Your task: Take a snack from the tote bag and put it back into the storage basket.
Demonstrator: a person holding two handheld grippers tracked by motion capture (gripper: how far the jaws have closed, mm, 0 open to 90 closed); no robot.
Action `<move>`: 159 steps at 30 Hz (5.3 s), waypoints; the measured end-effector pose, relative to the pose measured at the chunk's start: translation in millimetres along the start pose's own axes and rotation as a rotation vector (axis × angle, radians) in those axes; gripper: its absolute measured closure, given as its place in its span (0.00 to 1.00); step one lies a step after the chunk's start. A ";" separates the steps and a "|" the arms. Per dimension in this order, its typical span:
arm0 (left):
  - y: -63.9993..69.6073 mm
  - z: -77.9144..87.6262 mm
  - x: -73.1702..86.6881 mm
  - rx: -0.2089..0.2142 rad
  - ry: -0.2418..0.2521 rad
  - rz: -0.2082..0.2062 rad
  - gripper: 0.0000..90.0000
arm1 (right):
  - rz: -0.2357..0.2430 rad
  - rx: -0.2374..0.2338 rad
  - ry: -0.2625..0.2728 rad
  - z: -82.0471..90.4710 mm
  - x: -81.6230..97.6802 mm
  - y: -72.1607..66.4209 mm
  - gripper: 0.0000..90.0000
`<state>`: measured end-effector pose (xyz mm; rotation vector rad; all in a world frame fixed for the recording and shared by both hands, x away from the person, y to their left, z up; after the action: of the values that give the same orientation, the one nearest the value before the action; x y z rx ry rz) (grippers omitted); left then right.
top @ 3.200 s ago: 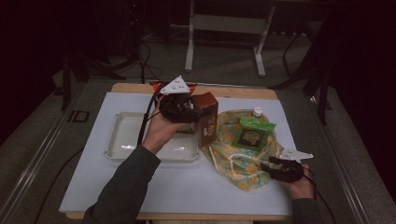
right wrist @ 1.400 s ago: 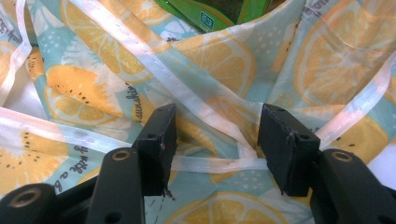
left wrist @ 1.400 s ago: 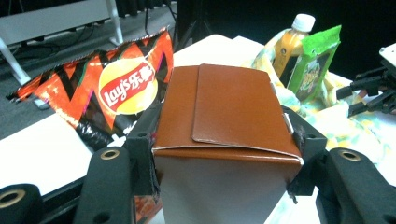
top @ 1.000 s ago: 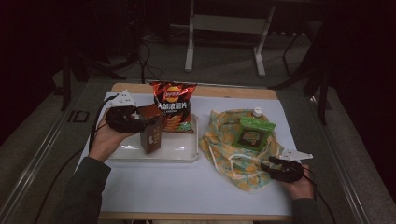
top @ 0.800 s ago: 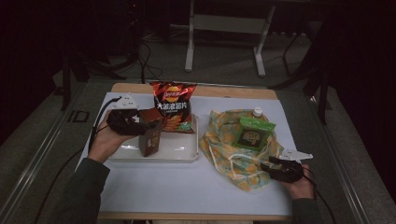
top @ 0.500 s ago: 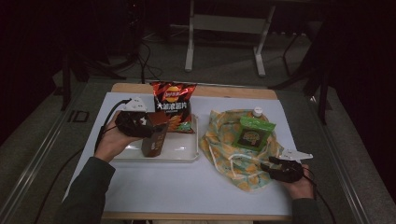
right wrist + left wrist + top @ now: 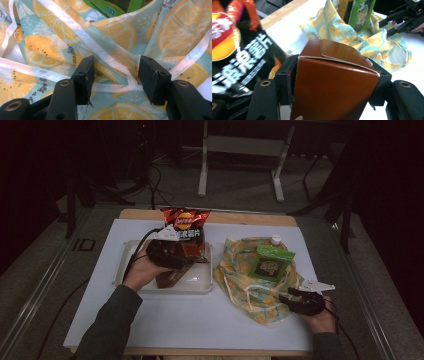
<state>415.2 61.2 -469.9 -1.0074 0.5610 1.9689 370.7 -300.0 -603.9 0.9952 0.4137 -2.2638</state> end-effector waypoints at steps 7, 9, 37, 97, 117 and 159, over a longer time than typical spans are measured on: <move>8.3 -24.5 -1.2 0.038 -0.043 -0.002 0.40 | 0.001 0.000 0.000 0.0 0.0 0.0 0.52; 12.4 -31.2 0.7 0.054 -0.058 -0.006 0.40 | 0.000 -0.001 0.001 0.0 0.0 -0.1 0.52; 31.9 -48.5 29.8 0.108 -0.200 -0.048 0.34 | -0.001 -0.001 0.001 -0.1 -0.1 -0.1 0.52; 42.3 -75.8 54.7 0.089 -0.363 -0.040 0.24 | 0.001 -0.005 0.001 -0.2 -0.2 -0.4 0.51; 41.8 -72.8 46.1 0.099 -0.318 -0.008 0.41 | 0.001 -0.005 0.001 -0.2 -0.1 -0.3 0.51; 81.8 -95.7 -28.6 0.128 -0.120 -0.024 0.49 | 0.002 -0.006 0.002 -0.3 -0.3 0.0 0.51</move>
<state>398.9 -63.2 -500.5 -0.8086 0.5970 1.9317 371.0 -299.7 -603.9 0.9951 0.4198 -2.2581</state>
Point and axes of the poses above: each handheld gripper's, and its own axes: z roughly backward along the jaws, x roughly out of its underside, y roughly to its right, the point moved 10 cm from there along -z, roughly forward along the jaws, and after that the axes turned 2 degrees about -x, right-handed, at the moved point
